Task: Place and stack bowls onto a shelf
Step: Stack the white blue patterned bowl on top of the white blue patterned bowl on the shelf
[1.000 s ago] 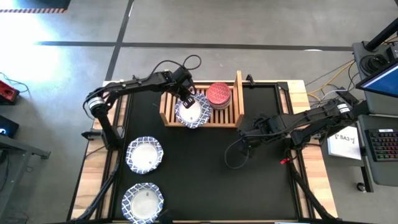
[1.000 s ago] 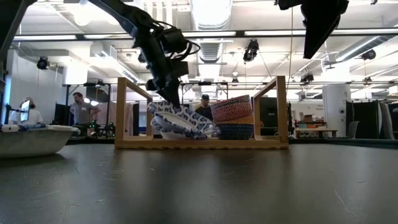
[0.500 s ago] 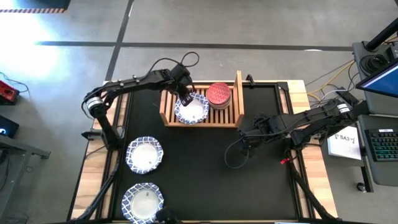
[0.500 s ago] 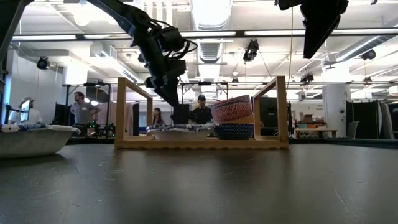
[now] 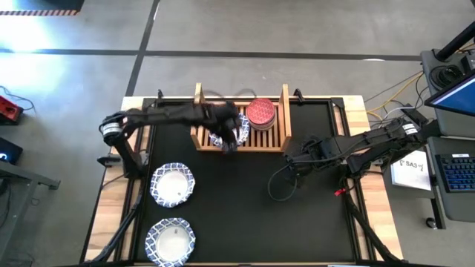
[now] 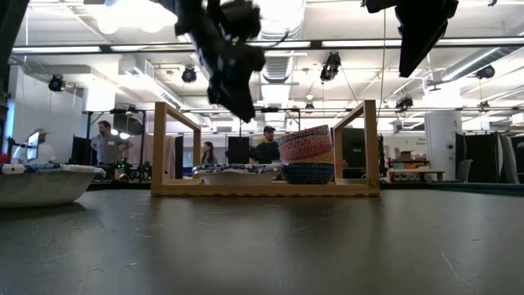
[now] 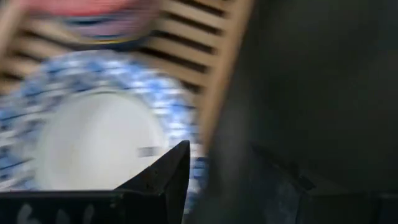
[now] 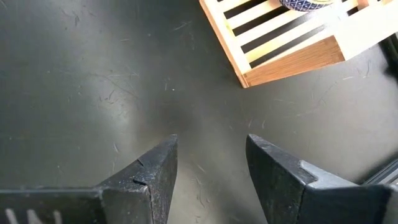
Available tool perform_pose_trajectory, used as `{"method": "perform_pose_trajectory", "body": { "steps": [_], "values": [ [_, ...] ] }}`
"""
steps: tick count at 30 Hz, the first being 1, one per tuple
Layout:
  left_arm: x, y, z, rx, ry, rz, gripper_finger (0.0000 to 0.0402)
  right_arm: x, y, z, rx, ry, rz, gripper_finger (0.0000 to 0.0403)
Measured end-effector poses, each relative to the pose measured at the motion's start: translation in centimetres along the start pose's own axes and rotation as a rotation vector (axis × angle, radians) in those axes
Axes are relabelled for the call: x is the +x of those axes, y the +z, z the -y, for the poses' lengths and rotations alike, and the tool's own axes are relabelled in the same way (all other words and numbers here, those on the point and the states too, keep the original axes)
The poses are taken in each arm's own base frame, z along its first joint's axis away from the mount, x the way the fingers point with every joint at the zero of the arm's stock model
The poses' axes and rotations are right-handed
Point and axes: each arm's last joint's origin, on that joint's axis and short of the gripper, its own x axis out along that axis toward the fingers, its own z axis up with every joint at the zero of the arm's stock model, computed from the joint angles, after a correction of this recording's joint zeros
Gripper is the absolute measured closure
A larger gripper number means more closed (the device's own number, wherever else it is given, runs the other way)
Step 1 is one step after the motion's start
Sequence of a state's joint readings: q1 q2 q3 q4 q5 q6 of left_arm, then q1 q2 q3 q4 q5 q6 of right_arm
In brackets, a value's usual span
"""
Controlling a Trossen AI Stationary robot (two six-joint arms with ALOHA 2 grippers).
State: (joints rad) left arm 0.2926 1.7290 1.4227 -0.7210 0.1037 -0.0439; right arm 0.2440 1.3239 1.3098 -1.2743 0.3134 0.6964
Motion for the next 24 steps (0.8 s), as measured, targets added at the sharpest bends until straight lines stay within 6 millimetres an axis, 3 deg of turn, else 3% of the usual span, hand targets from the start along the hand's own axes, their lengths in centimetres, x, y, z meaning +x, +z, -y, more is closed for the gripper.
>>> {"method": "perform_pose_trajectory", "body": {
  "steps": [6,14,19,24],
  "values": [
    [0.2,-1.9,7.7,0.117,-0.069,-0.099,0.0260,0.1,0.0,0.0,-0.001,-0.002,-0.002,0.0225],
    [-0.8,-7.4,14.2,0.030,-0.003,-0.386,0.0260,0.1,-0.1,0.0,-0.003,-0.004,-0.005,0.0225],
    [-1.9,-11.2,16.4,-0.091,0.110,-0.436,0.0260,0.3,-0.2,0.0,-0.005,-0.008,-0.009,0.0225],
    [-2.2,-15.1,16.4,-0.288,0.190,-0.458,0.0260,0.3,-0.2,0.0,-0.017,-0.008,-0.009,0.0225]
  ]
}}
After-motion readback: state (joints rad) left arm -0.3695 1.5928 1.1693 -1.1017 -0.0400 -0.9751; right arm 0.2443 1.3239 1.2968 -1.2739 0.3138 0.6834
